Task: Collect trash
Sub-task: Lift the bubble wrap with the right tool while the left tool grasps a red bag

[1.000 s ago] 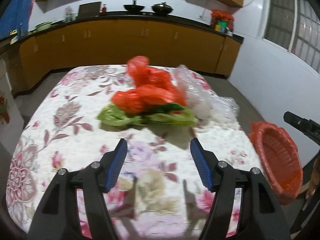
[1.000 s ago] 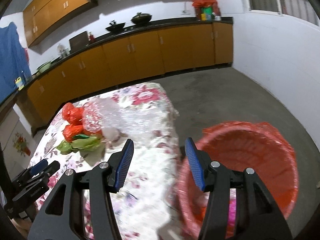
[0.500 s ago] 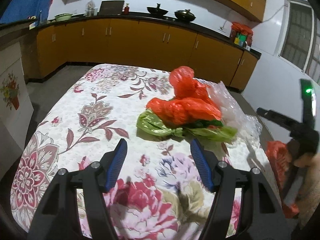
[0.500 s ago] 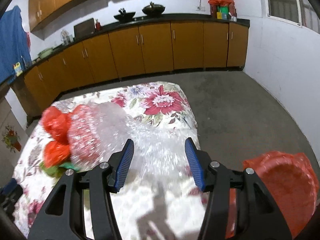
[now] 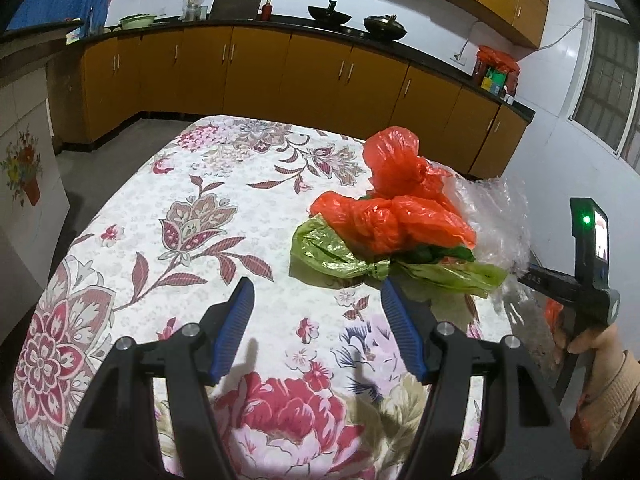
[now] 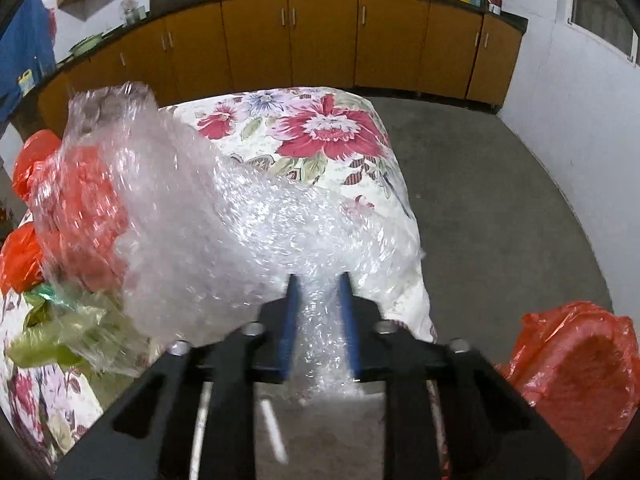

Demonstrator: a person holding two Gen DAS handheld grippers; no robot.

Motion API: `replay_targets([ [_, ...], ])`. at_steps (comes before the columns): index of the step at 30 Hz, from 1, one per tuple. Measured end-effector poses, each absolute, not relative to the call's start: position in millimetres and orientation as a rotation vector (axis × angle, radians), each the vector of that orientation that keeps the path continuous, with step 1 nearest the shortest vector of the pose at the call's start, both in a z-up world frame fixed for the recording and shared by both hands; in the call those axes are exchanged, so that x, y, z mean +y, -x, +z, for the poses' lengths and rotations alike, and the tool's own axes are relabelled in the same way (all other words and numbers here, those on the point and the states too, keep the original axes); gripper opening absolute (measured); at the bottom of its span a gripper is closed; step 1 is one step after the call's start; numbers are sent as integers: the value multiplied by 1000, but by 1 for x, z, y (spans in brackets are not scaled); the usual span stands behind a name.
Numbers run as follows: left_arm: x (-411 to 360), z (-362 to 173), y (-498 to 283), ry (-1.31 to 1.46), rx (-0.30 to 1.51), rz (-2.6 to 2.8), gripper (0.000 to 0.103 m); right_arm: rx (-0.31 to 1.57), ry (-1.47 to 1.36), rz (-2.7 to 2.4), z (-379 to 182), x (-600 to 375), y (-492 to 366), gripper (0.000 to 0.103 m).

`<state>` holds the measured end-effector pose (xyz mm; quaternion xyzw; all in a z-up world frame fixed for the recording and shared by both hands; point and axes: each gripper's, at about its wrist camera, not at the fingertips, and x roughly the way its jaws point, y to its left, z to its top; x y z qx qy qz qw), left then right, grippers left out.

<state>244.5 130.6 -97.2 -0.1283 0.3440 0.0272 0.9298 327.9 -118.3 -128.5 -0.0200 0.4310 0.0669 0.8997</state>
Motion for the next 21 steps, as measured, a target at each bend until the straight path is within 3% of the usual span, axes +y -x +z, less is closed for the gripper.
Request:
replay_targets([
  [13, 110, -88, -248, 242, 685, 10, 65, 697, -124, 151, -67, -164, -270, 11],
  [21, 90, -84, -255, 250, 685, -40, 65, 664, -174, 136, -60, -186, -255, 11],
])
